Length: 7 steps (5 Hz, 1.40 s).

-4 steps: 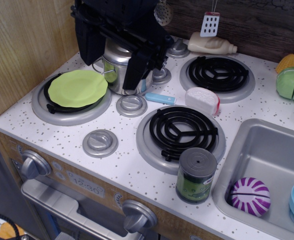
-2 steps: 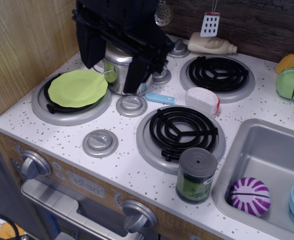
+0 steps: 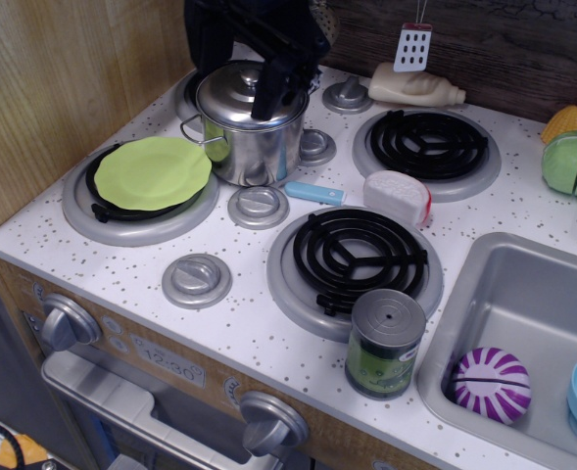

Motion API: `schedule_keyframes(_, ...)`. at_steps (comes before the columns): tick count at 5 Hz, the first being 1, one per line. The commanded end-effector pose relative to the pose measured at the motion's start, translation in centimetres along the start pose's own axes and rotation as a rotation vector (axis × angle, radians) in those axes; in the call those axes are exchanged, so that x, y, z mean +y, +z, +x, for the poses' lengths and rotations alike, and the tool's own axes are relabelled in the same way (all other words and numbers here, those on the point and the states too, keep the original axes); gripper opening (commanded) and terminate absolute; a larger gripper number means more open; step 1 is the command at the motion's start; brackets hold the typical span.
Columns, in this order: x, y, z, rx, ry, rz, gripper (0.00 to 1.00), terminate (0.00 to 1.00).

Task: Take lid off pot or pan

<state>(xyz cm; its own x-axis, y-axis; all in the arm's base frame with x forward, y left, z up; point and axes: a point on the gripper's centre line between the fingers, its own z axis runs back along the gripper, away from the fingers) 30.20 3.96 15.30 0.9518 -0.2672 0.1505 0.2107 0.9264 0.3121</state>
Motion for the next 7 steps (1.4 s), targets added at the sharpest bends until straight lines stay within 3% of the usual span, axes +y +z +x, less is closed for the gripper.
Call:
schedule_keyframes(1, 3.8, -1.1, 3.0, -0.106, -0.117, 0.041, 1.00, 0.00)
schedule_keyframes(2, 4.9, -2.3, 4.2, -0.158, -0.167, 0.046, 1.00, 0.00)
schedule_keyframes(4, 5.8, -4.5, 6.9, -0.237, -0.267, -0.013, 1.00, 0.00)
schedule_keyframes(7, 5.9, -7.5, 7.1, -0.251, -0.293, -0.066, 1.00, 0.00)
